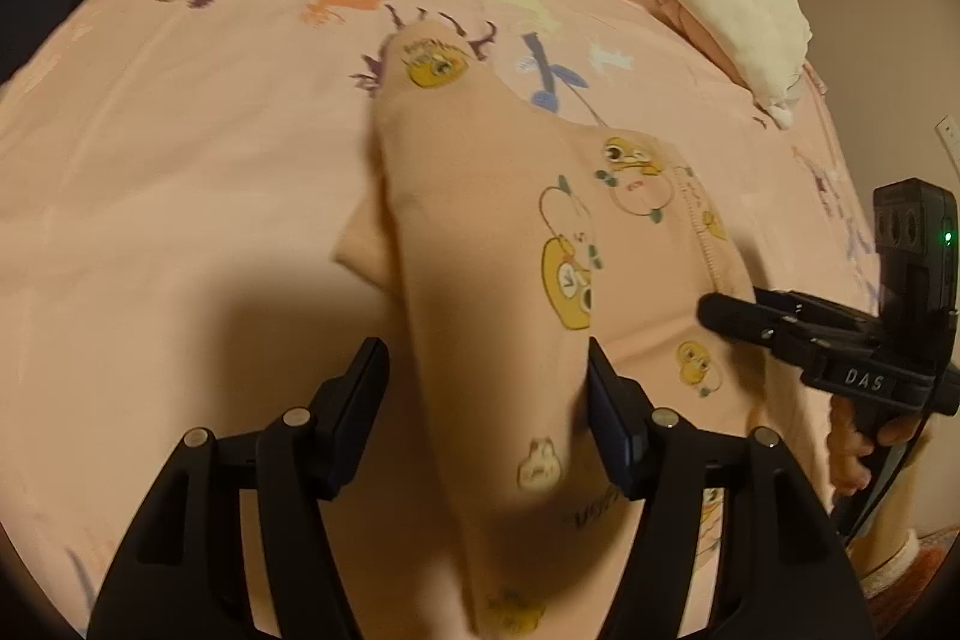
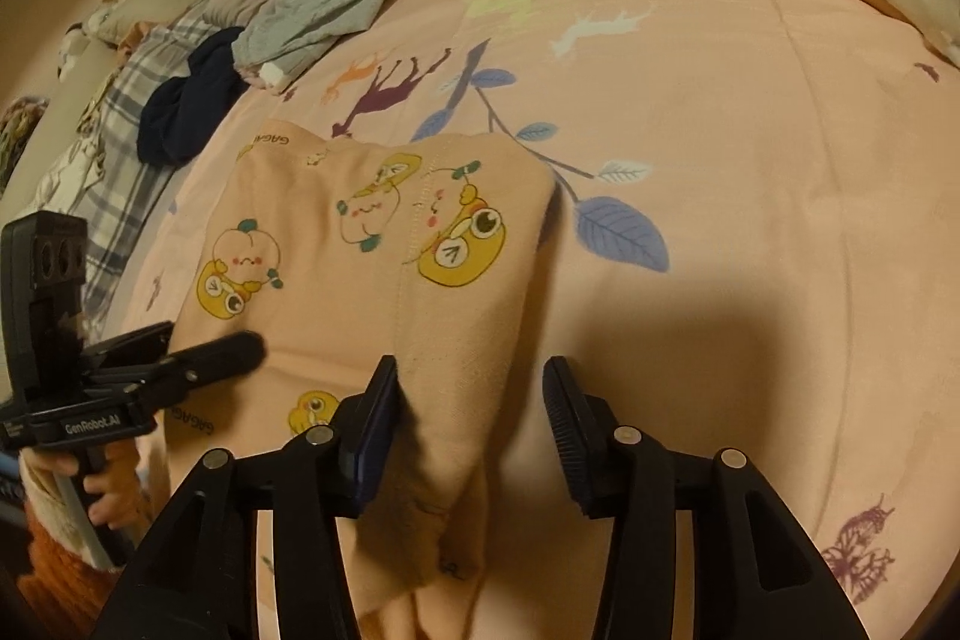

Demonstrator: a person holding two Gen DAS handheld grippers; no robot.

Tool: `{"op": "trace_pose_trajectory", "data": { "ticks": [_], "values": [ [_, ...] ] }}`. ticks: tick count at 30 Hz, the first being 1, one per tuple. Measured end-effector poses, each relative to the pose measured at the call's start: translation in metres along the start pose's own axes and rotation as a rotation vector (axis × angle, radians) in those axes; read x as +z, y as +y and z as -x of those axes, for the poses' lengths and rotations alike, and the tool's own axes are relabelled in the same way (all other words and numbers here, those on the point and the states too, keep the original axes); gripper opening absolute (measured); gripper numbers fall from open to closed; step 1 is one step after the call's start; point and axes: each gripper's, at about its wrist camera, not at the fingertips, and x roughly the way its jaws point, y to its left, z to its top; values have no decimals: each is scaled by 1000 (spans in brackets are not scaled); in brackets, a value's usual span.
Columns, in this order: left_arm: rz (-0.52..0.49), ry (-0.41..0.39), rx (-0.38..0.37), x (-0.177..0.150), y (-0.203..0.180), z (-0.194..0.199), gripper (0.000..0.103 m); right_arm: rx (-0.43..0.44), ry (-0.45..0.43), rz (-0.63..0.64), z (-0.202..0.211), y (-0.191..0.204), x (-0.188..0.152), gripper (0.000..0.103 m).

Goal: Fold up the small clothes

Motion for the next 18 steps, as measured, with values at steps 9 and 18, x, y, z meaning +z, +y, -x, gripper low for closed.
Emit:
{"op": "trace_pose_trajectory", "data": {
  "ticks": [9,18],
  "values": [
    [8,-19,83,-9,12,7,66,-70,8,-11,4,4,-1,47],
    [4,-47,255,-10,-19,29,73,-119,29,-46,23,21,-5,47]
  ]
}}
